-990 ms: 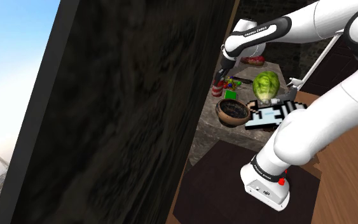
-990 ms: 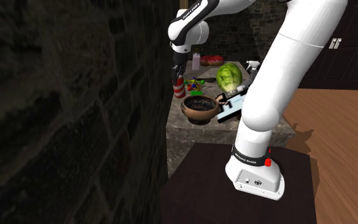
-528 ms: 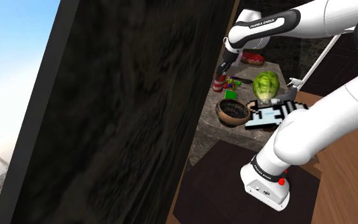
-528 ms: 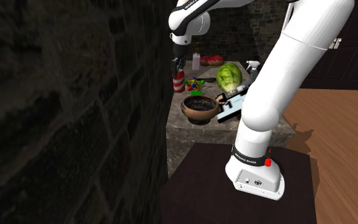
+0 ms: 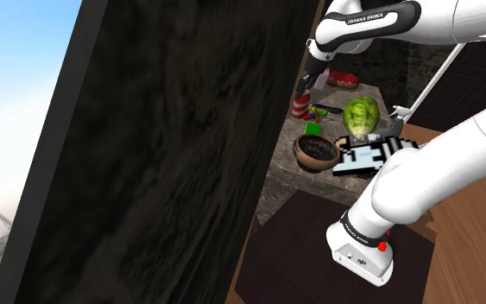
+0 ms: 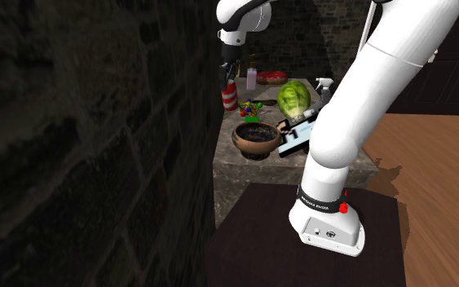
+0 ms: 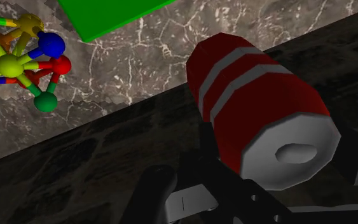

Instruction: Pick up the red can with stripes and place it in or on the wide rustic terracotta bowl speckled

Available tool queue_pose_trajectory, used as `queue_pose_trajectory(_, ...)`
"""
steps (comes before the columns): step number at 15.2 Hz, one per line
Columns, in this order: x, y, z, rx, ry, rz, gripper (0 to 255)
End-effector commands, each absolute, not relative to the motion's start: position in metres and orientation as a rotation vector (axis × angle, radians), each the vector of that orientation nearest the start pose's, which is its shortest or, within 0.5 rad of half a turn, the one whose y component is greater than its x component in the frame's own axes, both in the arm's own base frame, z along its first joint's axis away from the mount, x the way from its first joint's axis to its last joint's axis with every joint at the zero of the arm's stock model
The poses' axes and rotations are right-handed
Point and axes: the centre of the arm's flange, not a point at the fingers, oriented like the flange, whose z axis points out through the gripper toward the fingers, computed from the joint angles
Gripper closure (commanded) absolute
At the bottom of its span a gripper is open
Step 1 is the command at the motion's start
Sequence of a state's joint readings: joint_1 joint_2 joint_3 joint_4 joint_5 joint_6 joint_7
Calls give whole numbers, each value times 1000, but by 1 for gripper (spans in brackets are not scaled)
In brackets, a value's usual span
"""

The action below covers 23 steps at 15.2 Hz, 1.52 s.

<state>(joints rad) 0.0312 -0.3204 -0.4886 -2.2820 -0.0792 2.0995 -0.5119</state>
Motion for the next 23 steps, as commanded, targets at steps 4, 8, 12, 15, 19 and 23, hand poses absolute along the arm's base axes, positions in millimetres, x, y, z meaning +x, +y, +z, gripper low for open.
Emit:
queue_pose_trajectory(4,418,-223,500,-3110,-163,-201,255)
queue_pose_trajectory(8,370,-202,507,-3109,-163,-201,255)
queue_pose_trajectory(12,322,-182,515,-3109,-163,-201,255)
queue_pose_trajectory(15,286,-166,520,-3109,-163,-201,255)
queue_pose_trajectory(19,255,-153,515,-3109,-163,-201,255)
queue_pose_trajectory(23,255,-153,493,-3109,-163,-201,255)
